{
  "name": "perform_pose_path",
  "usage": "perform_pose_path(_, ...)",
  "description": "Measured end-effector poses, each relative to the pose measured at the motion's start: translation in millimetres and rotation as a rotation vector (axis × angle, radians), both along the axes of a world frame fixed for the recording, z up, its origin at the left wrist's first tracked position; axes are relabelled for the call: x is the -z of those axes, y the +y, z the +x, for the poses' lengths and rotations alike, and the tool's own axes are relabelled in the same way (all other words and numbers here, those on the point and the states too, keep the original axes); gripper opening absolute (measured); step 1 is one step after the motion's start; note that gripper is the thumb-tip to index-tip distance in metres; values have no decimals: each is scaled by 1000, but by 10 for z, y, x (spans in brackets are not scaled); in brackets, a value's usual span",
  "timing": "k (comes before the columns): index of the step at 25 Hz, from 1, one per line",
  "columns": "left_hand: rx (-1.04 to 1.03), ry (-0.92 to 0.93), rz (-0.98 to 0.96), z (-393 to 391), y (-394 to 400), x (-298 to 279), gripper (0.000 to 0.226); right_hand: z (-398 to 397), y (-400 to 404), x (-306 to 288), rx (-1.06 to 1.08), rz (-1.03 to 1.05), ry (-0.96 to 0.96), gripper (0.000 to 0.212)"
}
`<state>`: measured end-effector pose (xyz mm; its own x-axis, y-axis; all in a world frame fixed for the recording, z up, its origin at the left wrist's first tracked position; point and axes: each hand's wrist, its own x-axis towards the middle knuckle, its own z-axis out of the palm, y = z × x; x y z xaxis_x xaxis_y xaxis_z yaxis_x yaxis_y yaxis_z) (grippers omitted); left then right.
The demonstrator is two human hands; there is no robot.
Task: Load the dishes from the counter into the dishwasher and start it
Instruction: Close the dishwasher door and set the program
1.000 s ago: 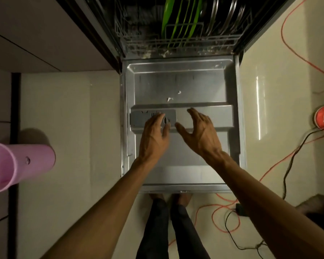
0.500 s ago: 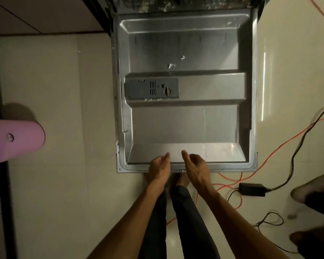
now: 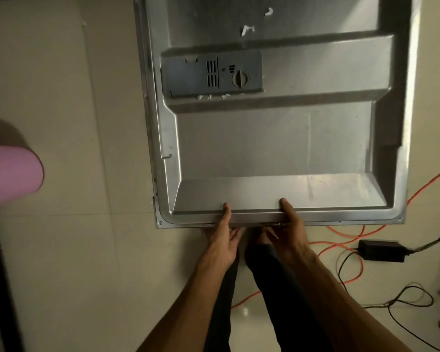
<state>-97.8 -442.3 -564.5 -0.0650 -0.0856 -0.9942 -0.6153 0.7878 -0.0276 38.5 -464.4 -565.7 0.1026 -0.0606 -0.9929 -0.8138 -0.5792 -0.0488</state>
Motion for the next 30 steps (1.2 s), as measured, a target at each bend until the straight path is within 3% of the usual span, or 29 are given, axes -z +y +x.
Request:
perform_pose_path(5, -120, 13, 39, -24, -63, 143, 95, -48, 69, 37, 279, 35, -7, 40)
perform_pose_path(10, -90, 62, 59, 2, -30, -163, 84, -73, 72, -216, 259, 54, -12, 53)
perform_pose_path(12, -29, 132, 72, 21, -32, -448, 76, -71, 97, -537, 204, 23, 10, 64)
perform_pose_path(14, 38, 210, 71, 53, -33, -842, 69, -83, 85, -931, 191, 31, -1, 59)
perform_pose_path(17, 174, 366, 62, 121, 42, -1478, 72, -69, 114, -1228, 313, 83, 145, 87)
perform_pose_path(18, 240, 427, 56, 128, 52, -1660, 72, -94, 85, -1313, 348, 61, 167, 87)
perform_pose_path(22, 272, 506, 224, 266, 232, -2485, 59, -32, 260, -1970, 382, 116, 24, 82)
perform_pose_path(23, 183, 511, 303, 339, 291, -2642, 63, -34, 393, -2217, 415, 100, 29, 69)
perform_pose_path(24, 83, 539, 420, 409, 389, -2824, 70, -46, 539, -2555, 321, 91, -32, 51)
perform_pose_path(25, 128, 587, 559, 417, 448, -3000, 74, -44, 680, -2909, 175, 114, -163, 40)
perform_pose_path(27, 536, 742, 672, 453, 527, -3361, 57, 30, 901, -3344, 163, 116, -173, 40)
perform_pose_path(28, 703, 867, 701, 443, 536, -3525, 60, 49, 1010, -3551, 134, 147, -178, 40)
perform_pose_path(30, 848, 938, 834, 396, 493, -3626, 110, 73, 1171, -3926, 93, 210, -213, 45)
